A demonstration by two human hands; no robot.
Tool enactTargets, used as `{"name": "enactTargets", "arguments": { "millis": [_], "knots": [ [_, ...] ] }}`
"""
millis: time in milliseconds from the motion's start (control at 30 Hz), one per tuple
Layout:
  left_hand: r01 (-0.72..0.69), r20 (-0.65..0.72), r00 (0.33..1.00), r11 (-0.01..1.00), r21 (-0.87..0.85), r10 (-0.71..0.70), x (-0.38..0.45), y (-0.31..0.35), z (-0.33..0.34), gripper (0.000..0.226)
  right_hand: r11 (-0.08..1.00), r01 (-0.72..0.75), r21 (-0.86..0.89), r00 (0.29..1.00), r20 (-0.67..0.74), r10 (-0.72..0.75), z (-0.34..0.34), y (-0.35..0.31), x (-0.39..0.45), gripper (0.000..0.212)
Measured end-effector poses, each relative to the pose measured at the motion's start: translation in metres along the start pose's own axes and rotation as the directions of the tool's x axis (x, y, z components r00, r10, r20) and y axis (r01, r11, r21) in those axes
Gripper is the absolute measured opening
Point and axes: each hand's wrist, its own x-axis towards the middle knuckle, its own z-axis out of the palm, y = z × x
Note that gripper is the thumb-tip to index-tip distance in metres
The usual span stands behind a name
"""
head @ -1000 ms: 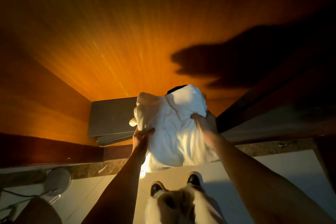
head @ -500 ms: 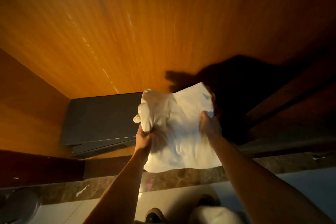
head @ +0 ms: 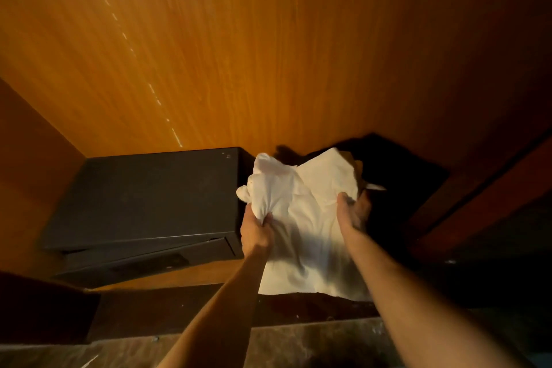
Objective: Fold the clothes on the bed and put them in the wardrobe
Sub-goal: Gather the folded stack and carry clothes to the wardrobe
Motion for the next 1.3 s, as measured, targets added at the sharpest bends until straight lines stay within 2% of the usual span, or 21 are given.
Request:
{"name": "enactTargets", "arguments": {
  "millis": [200,433,533,700,767,833,867,900,933,1000,1033,1067,1100,1200,1300],
  "knots": [
    [0.109,-0.078,0.992,0.978,0.179,-0.097,0.026,-0.034,0.030,0.037,0.996,0.079,0.040,0.997,-0.017,-0.078,0.027,0.041,0.026,0.051],
    [0.151,-0.184,0.979,0.923,0.353,-0.089,0.048,-0.055,0.049,0.050,0.983,0.167,-0.077,0.986,0.028,-0.165,0.053,0.064,0.064,0.077],
    [0.128,-0.201,0.979,0.902,0.413,-0.046,0.055,-0.062,0.051,0.054,0.978,0.151,-0.141,0.989,0.031,-0.148,0.059,0.077,0.076,0.082],
    [0.054,-0.212,0.975,0.858,0.511,0.065,0.064,-0.077,0.054,0.056,0.975,0.066,-0.213,0.998,-0.006,-0.069,0.069,0.105,0.088,0.070],
    [0.004,-0.171,0.980,0.850,0.526,0.102,0.064,-0.075,0.057,0.059,0.977,0.066,-0.201,0.997,-0.013,-0.070,0.072,0.109,0.092,0.070],
    [-0.067,-0.113,0.978,0.780,0.622,0.174,0.063,-0.074,0.060,0.070,0.968,0.075,-0.238,0.995,-0.051,-0.089,0.074,0.111,0.091,0.076],
    [-0.117,-0.089,0.966,0.713,0.692,0.245,0.062,-0.074,0.062,0.080,0.931,0.118,-0.345,0.984,-0.085,-0.156,0.073,0.111,0.088,0.077],
    [-0.174,-0.068,0.938,0.632,0.755,0.340,0.062,-0.073,0.065,0.090,0.846,0.200,-0.494,0.951,-0.111,-0.289,0.073,0.111,0.084,0.075],
    [-0.239,-0.027,0.902,0.551,0.800,0.431,0.062,-0.072,0.069,0.093,0.713,0.317,-0.626,0.881,-0.084,-0.465,0.072,0.112,0.079,0.070],
    [-0.410,0.126,0.803,0.385,0.827,0.583,0.061,-0.071,0.082,0.072,0.362,0.575,-0.734,0.664,0.160,-0.730,0.071,0.114,0.068,0.057],
    [-0.472,0.207,0.774,0.329,0.818,0.599,0.060,-0.070,0.090,0.062,0.193,0.663,-0.724,0.551,0.297,-0.780,0.072,0.118,0.065,0.055],
    [-0.509,0.281,0.775,0.295,0.809,0.566,0.059,-0.070,0.096,0.058,0.085,0.703,-0.706,0.503,0.411,-0.760,0.073,0.122,0.064,0.057],
    [-0.519,0.333,0.795,0.284,0.806,0.508,0.057,-0.072,0.099,0.060,0.042,0.706,-0.707,0.521,0.478,-0.707,0.073,0.126,0.062,0.060],
    [-0.474,0.364,0.859,0.291,0.831,0.360,0.066,-0.090,0.096,0.070,0.109,0.614,-0.782,0.683,0.456,-0.571,0.071,0.142,0.071,0.066],
    [-0.440,0.384,0.893,0.280,0.853,0.233,0.073,-0.095,0.085,0.075,0.161,0.567,-0.808,0.740,0.415,-0.529,0.074,0.160,0.078,0.070]
  ]
}}
